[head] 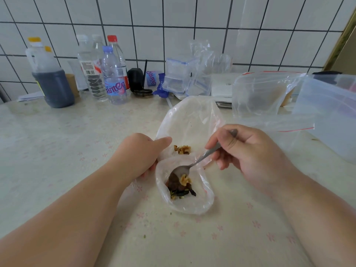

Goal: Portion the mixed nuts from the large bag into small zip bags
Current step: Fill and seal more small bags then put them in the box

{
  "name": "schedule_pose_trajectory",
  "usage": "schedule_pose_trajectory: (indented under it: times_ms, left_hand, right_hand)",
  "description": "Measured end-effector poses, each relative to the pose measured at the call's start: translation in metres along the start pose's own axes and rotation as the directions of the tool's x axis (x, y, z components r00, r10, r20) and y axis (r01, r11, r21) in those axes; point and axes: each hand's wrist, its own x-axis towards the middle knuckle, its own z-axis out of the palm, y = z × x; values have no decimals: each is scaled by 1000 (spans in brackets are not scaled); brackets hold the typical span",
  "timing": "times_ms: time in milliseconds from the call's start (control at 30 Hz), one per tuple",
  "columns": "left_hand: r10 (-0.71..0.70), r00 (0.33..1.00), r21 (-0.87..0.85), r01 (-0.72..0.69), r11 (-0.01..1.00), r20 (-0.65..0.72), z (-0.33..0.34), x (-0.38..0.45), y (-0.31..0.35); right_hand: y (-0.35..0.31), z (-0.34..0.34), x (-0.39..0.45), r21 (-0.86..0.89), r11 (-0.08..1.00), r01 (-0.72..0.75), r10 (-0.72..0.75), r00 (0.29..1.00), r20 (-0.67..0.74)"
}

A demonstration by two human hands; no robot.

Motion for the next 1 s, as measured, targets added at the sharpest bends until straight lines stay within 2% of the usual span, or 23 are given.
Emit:
schedule_pose_trajectory:
  times_ms: [100,200,267,367,467,533,633,700,867,1000]
  left_hand:
    - [29,999,11,-29,1000,25,-1,-2,0]
    - [49,998,11,-50,999,32,0,-2,0]
    - [62,997,-2,-62,998,36,0,-2,-1]
    - [95,995,-24,-95,995,20,1,-2,-1]
    - [119,993,-46,-120,992,-20,3,-1,-2]
    - [137,990,-67,-139,988,-39,5,-1,-2]
    - [153,987,-88,-157,984,-56,6,0,-2]
    - [158,986,-104,-164,981,-56,5,-1,-2]
    - [197,980,-148,-198,969,-20,3,-3,-1]
    - [235,972,-162,-232,959,0,1,-7,0]
  right_hand:
    - [-2,-1,-3,-82,992,100,-91,990,104]
    - [-3,-4,-4,-61,990,130,-122,986,117]
    - [-3,-5,-3,28,991,134,-135,991,22]
    - [-3,-6,1,145,983,111,-72,965,-251]
    - [0,-7,4,-37,999,29,-43,883,-468]
    - [4,-7,5,-203,977,-70,-52,841,-539]
    - [11,-5,6,-422,886,-193,-72,841,-536]
    - [16,-3,7,-469,849,-244,-28,866,-500]
    - [27,2,12,-184,954,-235,130,882,-453]
    - [32,4,13,-84,975,-207,151,887,-436]
